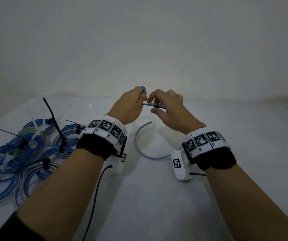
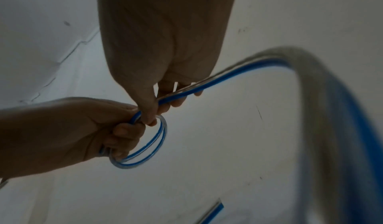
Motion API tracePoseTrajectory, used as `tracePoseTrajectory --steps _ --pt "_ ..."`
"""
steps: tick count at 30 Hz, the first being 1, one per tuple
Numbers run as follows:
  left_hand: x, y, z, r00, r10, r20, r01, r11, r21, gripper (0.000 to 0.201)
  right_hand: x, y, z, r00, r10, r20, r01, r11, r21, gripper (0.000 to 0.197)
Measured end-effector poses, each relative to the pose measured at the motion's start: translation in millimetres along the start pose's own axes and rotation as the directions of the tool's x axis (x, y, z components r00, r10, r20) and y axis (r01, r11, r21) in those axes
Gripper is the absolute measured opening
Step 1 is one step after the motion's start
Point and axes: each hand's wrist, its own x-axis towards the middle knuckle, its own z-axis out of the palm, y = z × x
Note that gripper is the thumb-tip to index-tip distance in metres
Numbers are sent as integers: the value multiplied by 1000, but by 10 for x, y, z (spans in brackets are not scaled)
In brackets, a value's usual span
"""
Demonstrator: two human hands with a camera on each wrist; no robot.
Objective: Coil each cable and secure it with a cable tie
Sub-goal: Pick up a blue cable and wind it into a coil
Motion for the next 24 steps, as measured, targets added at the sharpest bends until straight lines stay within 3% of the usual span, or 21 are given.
tracePoseTrajectory --steps 2,5,10,16,24 --pt "-4 20 -35 998 -44 35 44 999 -9 25 8 17 -20 999 -20 -33 18 999 -52 15" --pt "-1 1 -73 991 -93 92 97 995 -39 28 10 16 -62 980 -83 -182 44 976 -212 12" --pt "-94 63 -102 991 -51 121 59 996 -70 36 32 -44 -71 931 -205 -301 63 905 -421 15" --pt "-173 106 -151 997 -57 56 68 971 -230 37 38 -131 -63 927 -142 -348 46 962 -269 28" --pt "-204 86 -172 987 -99 129 144 902 -408 37 14 -23 -38 945 -38 -325 -15 987 -160 16"
